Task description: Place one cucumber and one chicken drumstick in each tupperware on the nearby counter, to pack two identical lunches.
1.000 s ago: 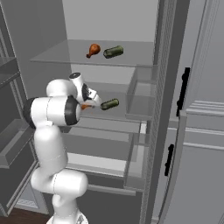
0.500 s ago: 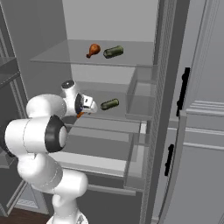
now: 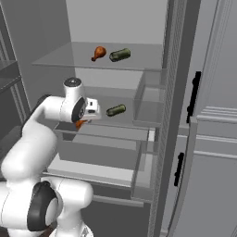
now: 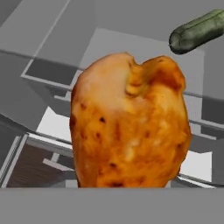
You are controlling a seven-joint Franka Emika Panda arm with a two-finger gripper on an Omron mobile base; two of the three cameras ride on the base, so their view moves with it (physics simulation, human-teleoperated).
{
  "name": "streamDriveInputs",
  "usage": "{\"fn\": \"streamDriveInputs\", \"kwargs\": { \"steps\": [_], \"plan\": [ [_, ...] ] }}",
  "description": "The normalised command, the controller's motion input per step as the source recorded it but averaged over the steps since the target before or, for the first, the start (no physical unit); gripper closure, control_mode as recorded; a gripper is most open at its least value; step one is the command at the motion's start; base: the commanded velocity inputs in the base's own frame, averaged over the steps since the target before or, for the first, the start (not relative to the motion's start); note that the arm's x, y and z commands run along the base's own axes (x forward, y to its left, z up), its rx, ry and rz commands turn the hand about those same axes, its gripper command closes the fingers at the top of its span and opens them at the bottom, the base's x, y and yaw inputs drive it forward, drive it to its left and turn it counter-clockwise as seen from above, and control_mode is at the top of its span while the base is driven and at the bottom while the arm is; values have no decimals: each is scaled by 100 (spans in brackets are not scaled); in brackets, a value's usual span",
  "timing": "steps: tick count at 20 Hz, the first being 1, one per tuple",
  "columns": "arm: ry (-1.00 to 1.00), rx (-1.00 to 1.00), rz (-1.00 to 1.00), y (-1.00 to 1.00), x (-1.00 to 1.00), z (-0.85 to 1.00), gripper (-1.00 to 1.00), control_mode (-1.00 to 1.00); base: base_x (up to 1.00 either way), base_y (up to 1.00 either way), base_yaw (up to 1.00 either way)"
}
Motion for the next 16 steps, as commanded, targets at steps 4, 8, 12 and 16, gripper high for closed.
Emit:
{"fn": "streamDriveInputs", "kwargs": {
  "steps": [4,8,12,16],
  "plan": [
    [6,0,19,-6,-100,67,100,-100,0,0,0],
    [-1,0,7,-5,-100,4,100,-100,0,0,0],
    [-1,0,0,-6,-100,0,100,-100,0,0,0],
    [1,0,0,-1,-31,0,100,-100,0,0,0]
  ]
}}
